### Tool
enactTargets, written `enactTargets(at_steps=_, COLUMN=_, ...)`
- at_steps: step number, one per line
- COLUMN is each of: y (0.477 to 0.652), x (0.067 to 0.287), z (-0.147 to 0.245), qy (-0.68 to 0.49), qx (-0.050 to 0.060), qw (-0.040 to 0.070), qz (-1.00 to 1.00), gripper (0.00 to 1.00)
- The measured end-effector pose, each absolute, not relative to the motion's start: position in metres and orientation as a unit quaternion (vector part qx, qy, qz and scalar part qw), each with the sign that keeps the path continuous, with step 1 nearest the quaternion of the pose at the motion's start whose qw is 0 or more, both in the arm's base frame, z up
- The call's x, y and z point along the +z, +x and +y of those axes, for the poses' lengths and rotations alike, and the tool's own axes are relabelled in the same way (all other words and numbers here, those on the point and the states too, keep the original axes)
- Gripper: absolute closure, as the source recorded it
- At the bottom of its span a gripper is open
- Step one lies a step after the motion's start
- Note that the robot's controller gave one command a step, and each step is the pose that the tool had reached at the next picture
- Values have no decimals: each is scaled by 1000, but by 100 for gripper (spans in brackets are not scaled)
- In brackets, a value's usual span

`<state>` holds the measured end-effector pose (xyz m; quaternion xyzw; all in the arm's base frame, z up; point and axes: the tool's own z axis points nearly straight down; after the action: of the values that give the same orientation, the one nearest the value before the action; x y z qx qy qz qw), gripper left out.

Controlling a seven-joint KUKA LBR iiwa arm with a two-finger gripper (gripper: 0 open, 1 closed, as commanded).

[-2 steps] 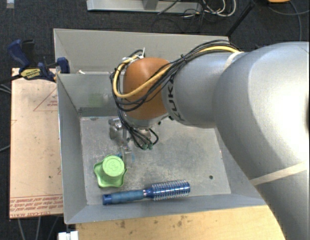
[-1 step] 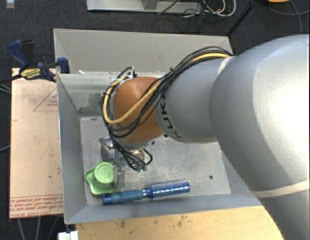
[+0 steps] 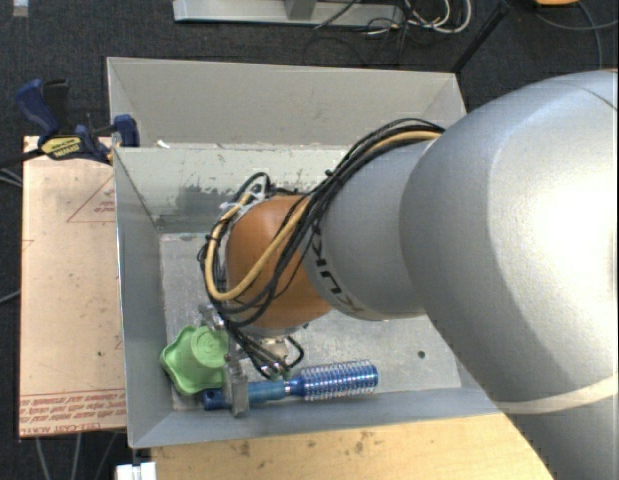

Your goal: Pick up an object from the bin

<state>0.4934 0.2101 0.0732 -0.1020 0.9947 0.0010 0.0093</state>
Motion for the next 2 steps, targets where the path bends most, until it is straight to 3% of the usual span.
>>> enactTargets(at_steps=1, y=498, x=76, z=211, qy=-100, qx=4, qw=16, qz=995, gripper=100)
enactTargets(at_steps=2, y=521, x=177, z=196, qy=-83, qx=1, qw=5, qz=997, gripper=100)
